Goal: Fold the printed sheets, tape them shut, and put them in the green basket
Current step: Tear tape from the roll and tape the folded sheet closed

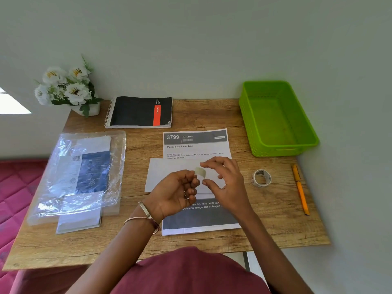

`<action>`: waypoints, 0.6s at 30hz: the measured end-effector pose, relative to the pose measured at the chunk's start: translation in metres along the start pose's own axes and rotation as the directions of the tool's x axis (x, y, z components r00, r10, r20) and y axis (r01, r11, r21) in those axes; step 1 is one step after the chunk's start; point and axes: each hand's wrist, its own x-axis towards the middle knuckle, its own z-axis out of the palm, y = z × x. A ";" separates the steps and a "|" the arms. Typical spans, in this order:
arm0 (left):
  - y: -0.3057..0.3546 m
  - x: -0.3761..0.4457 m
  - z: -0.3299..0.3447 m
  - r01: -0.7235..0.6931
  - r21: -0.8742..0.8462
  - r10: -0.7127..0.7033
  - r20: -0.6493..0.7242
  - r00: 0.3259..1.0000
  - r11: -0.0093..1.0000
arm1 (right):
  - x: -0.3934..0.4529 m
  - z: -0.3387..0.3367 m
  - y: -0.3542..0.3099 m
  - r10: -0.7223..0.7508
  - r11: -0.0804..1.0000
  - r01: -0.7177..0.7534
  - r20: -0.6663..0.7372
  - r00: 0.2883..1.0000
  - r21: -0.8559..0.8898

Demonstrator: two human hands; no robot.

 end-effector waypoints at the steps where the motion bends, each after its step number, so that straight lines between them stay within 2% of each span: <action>1: 0.000 0.000 0.000 0.007 -0.023 -0.007 0.008 1.000 1.000 | 0.000 0.000 0.000 0.005 1.000 -0.005 -0.003 1.000 0.003; 6: 0.000 0.000 0.001 0.043 -0.056 -0.041 0.036 0.999 0.998 | 0.000 0.001 -0.002 0.043 0.998 -0.037 -0.111 0.993 0.049; 10: -0.002 0.000 0.002 0.041 -0.084 -0.038 0.037 0.999 0.996 | -0.001 0.000 -0.005 0.057 0.996 -0.046 -0.136 0.989 0.083; 12: -0.002 0.001 0.002 0.020 -0.093 -0.019 0.008 1.000 0.995 | -0.002 -0.001 -0.008 0.158 0.975 -0.133 -0.136 0.978 0.179; 14: -0.002 0.001 0.001 -0.010 -0.069 0.006 -0.047 0.999 0.998 | -0.001 -0.002 -0.012 0.361 0.886 -0.314 -0.083 0.929 0.343; 16: -0.002 0.001 0.001 -0.059 0.007 0.059 -0.115 0.992 0.998 | 0.000 -0.004 -0.014 0.540 0.725 -0.485 0.034 0.841 0.489; 18: -0.003 0.002 0.001 -0.137 0.141 0.162 -0.187 0.969 0.981 | -0.001 -0.005 -0.015 0.633 0.564 -0.579 0.142 0.761 0.588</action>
